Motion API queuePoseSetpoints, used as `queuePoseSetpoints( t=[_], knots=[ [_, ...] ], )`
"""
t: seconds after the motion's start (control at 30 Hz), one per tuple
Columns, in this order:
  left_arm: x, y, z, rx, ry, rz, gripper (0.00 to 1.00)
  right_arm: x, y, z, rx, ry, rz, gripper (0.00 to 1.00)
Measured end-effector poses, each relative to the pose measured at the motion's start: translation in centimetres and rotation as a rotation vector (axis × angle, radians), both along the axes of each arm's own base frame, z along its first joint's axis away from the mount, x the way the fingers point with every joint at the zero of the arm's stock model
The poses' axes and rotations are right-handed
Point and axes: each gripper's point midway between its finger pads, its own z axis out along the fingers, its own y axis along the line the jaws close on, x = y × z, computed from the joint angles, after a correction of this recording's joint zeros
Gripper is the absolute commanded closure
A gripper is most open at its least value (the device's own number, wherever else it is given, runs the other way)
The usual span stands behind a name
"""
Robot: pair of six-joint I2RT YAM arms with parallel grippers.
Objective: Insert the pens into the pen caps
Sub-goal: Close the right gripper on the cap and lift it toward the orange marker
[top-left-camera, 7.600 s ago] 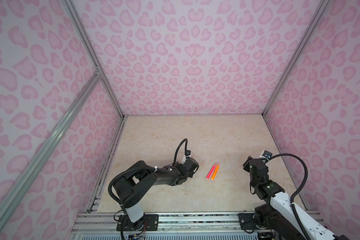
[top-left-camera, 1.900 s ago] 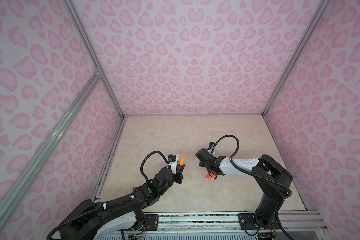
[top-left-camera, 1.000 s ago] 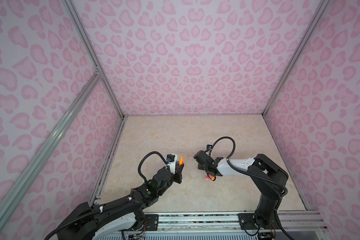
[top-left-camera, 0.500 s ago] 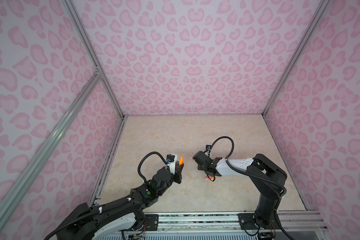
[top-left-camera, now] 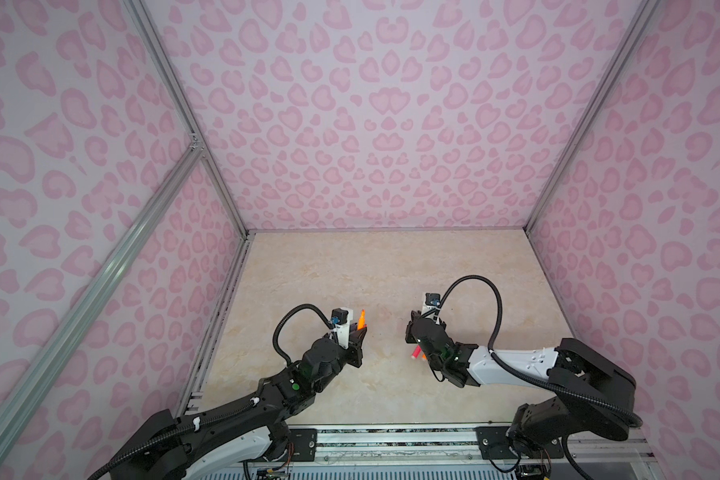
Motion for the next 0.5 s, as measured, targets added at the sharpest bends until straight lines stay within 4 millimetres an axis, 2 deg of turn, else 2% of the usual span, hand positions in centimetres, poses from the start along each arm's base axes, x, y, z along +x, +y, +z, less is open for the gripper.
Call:
queuePoseSetpoints(
  t=[0.13,0.2,0.33,0.5],
  knots=[
    [-0.1,0.0,0.1,0.001,-0.004,-0.007,0.97,-1.2,0.8,2.0,0.073,-0.120,0.118,0.89],
    [-0.2,-0.1,0.0,0.002,-0.002,-0.013,0.97,-2.1,1.3,2.6,0.099,-0.163,0.187,0.90],
    [-0.3,-0.3,-0.1,0.000,0.003,-0.027,0.97,-2.8,3.0,5.8,0.174,-0.272,0.296,0.91],
    [-0.6,-0.7,-0.4,0.001,0.016,-0.057,0.97,-3.7,4.5,7.7,0.224,-0.325,0.400,0.92]
  ],
)
